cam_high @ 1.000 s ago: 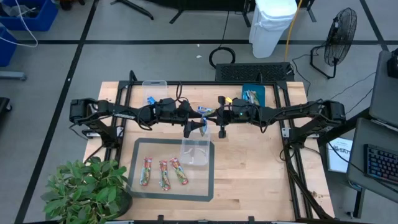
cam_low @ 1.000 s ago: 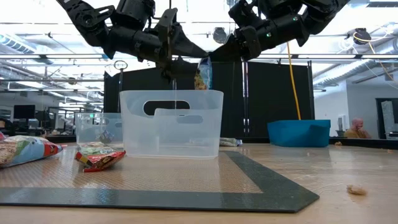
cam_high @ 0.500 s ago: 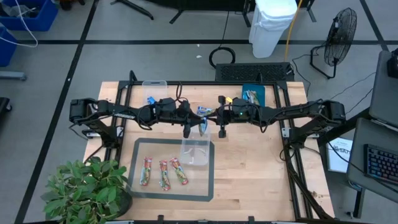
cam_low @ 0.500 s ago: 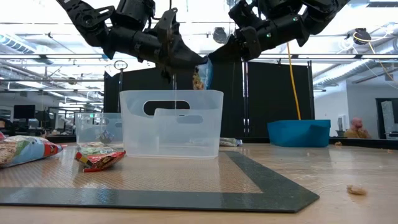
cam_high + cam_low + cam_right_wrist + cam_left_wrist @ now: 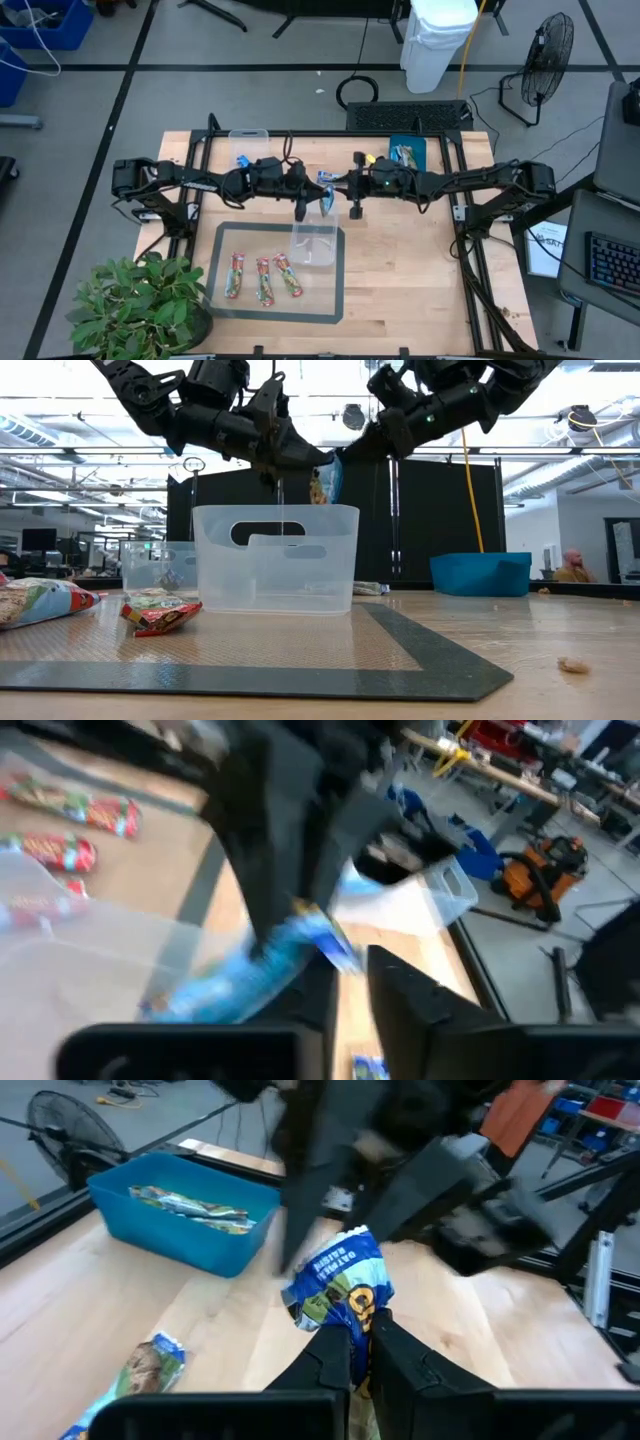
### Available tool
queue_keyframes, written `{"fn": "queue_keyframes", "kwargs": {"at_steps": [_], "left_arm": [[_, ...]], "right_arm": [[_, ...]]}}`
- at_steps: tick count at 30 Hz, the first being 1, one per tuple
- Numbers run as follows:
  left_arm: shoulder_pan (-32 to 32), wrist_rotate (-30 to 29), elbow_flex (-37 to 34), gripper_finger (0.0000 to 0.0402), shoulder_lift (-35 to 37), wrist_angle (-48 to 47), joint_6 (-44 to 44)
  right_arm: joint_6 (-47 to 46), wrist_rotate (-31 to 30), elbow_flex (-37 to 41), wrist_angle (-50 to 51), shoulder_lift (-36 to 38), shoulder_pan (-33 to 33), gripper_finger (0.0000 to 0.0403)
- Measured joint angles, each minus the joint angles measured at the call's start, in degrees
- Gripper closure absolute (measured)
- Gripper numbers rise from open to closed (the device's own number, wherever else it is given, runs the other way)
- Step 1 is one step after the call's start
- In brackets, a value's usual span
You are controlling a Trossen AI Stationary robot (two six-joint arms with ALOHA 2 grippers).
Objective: Pick and place Granola Bars by type
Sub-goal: Put the blue granola bar into the top blue bin
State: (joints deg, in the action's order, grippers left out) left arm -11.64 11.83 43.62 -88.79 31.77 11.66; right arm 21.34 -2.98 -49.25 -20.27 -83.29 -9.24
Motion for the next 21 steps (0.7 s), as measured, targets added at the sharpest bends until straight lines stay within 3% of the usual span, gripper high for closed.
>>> {"fn": "queue_keyframes", "kwargs": {"at_steps": [6,11,14,21], "left_arm": [[0.04,0.35,0.0,0.0384,0.0,0.03,-0.17],[-1.04,-0.41,0.01,0.0384,3.31,-2.88,-2.81],[-2.33,-4.18,0.0,0.0384,7.8,-9.9,-4.93],[-4.99,-15.28,-1.78,0.0385,18.45,-20.58,-8.8]], "right_arm": [[-0.77,-2.23,0.02,0.92,0.07,-0.04,0.0244],[-0.45,-14.57,0.02,3.13,1.7,-0.01,0.018],[-0.88,-19.16,0.02,5.14,3.05,-0.06,0.0162],[-3.83,-19.32,0.02,12.3,6.44,-0.03,0.0155]]}}
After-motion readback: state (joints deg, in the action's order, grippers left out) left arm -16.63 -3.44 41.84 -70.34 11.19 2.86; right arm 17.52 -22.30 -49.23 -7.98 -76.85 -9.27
